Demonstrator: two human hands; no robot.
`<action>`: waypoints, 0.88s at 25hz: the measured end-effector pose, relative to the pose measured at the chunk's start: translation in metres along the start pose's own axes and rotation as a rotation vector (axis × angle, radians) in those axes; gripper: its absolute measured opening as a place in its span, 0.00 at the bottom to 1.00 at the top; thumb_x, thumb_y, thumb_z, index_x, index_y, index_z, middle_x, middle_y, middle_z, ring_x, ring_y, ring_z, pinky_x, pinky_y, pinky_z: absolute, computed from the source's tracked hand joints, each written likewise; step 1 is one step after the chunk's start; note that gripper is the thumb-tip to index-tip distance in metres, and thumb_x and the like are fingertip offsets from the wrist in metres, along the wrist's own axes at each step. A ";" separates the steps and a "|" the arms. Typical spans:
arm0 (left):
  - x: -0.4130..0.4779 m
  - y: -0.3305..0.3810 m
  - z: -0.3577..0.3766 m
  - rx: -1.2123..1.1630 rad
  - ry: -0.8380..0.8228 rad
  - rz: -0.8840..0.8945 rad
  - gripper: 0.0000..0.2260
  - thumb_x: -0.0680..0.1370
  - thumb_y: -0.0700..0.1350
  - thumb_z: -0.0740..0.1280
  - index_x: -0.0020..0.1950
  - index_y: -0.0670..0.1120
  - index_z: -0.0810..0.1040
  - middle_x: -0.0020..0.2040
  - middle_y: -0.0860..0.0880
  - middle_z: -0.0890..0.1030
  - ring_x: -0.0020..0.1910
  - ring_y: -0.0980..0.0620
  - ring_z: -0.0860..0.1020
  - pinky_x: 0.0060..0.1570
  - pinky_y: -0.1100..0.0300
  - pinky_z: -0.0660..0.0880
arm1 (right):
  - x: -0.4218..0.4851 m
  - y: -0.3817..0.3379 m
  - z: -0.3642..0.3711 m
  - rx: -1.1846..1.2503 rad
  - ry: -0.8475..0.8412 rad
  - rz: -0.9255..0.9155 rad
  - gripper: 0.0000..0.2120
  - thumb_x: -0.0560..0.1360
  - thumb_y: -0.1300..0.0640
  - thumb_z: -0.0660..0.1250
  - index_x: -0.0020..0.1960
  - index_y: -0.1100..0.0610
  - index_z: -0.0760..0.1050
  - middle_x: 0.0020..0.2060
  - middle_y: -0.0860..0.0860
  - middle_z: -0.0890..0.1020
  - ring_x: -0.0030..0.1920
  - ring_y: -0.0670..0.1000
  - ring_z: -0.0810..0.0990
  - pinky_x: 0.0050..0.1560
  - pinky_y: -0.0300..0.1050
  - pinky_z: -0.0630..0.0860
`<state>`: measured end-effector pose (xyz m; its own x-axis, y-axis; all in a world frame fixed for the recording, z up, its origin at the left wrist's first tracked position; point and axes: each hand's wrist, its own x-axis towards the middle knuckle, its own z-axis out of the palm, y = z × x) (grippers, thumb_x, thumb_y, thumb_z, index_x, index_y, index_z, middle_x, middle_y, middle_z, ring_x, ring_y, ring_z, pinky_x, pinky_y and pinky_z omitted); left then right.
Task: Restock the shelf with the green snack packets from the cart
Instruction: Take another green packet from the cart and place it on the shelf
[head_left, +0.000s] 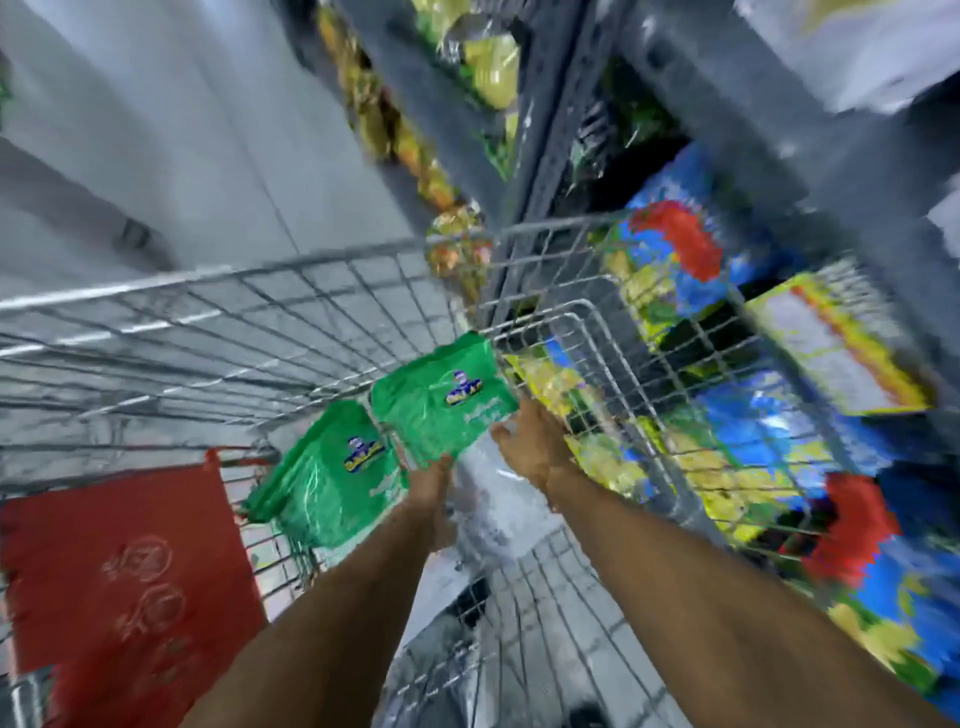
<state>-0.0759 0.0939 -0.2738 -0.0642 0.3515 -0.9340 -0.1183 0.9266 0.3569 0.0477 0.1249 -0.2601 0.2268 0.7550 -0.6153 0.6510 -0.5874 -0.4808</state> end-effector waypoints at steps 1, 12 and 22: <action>0.008 -0.003 0.005 -0.024 0.005 -0.021 0.13 0.79 0.49 0.58 0.36 0.45 0.68 0.16 0.50 0.71 0.10 0.59 0.66 0.14 0.75 0.59 | 0.007 0.002 0.005 -0.017 -0.002 0.038 0.23 0.72 0.54 0.65 0.63 0.62 0.67 0.61 0.65 0.74 0.62 0.64 0.72 0.63 0.56 0.71; -0.102 0.005 0.038 0.046 0.120 0.414 0.18 0.79 0.45 0.60 0.64 0.34 0.68 0.58 0.35 0.76 0.54 0.39 0.76 0.50 0.54 0.74 | -0.098 -0.016 -0.066 0.349 0.277 0.031 0.16 0.75 0.58 0.60 0.59 0.66 0.68 0.56 0.65 0.78 0.55 0.63 0.77 0.53 0.47 0.74; -0.348 -0.071 0.112 0.174 -0.312 1.322 0.14 0.76 0.50 0.58 0.62 0.50 0.68 0.57 0.50 0.79 0.57 0.54 0.77 0.59 0.56 0.72 | -0.339 0.067 -0.177 0.976 0.914 -0.518 0.14 0.78 0.53 0.55 0.63 0.50 0.65 0.58 0.47 0.75 0.52 0.35 0.73 0.52 0.21 0.66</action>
<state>0.0660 -0.0790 0.0238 0.1956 0.9728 0.1244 -0.0173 -0.1234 0.9922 0.1431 -0.1185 0.0267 0.7438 0.6413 0.1884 0.1385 0.1279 -0.9821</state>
